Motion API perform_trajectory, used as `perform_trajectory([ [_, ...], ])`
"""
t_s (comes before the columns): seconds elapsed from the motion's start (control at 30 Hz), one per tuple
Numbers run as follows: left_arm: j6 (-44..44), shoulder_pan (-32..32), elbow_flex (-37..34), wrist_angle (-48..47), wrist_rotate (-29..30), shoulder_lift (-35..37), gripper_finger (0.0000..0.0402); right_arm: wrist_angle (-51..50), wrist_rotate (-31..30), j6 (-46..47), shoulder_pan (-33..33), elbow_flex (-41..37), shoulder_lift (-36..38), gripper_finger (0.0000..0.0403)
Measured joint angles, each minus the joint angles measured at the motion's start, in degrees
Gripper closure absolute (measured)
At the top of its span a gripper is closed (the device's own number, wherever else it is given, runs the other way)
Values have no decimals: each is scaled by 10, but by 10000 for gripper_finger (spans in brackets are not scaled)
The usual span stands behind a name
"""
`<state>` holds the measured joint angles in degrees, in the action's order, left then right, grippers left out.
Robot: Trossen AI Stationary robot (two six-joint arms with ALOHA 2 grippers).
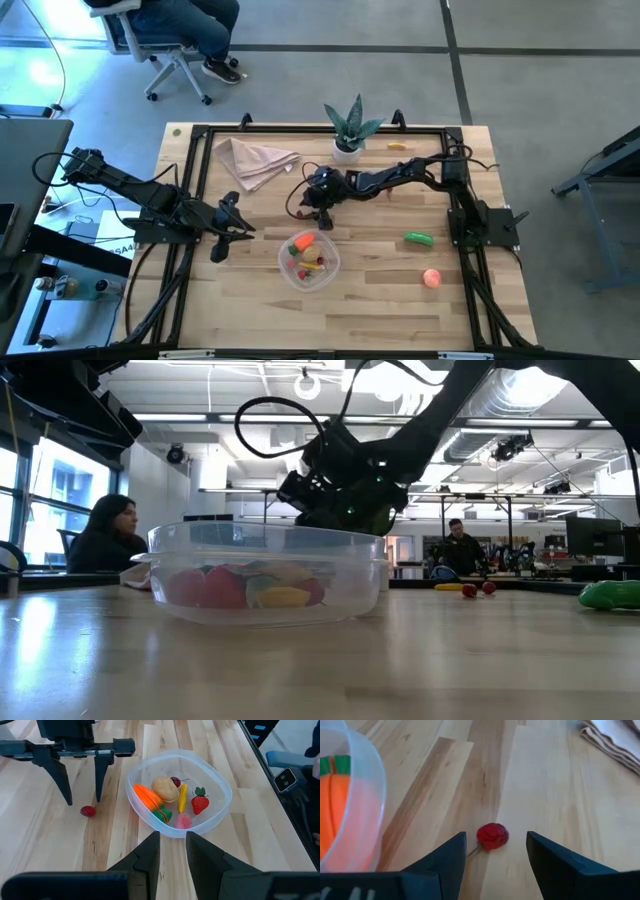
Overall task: Pick and placing Produce into tupperware
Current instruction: Put the bottom left cherry into the transparent container
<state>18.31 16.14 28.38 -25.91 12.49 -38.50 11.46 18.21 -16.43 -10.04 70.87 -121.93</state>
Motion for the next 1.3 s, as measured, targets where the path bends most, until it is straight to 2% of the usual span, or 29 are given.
perform_trajectory([
  [0.23,0,0,0,0,0,0,318,9,-19,29,3,0,0,203],
  [0.43,0,0,0,0,0,0,318,9,-13,29,7,0,-10,203],
  [0.67,0,0,0,0,0,0,318,54,-25,25,15,0,-34,203],
  [1.03,0,0,0,0,0,0,318,44,-30,26,10,0,-35,204],
  [1.3,0,0,0,0,0,0,318,43,-29,25,11,0,-35,243],
])
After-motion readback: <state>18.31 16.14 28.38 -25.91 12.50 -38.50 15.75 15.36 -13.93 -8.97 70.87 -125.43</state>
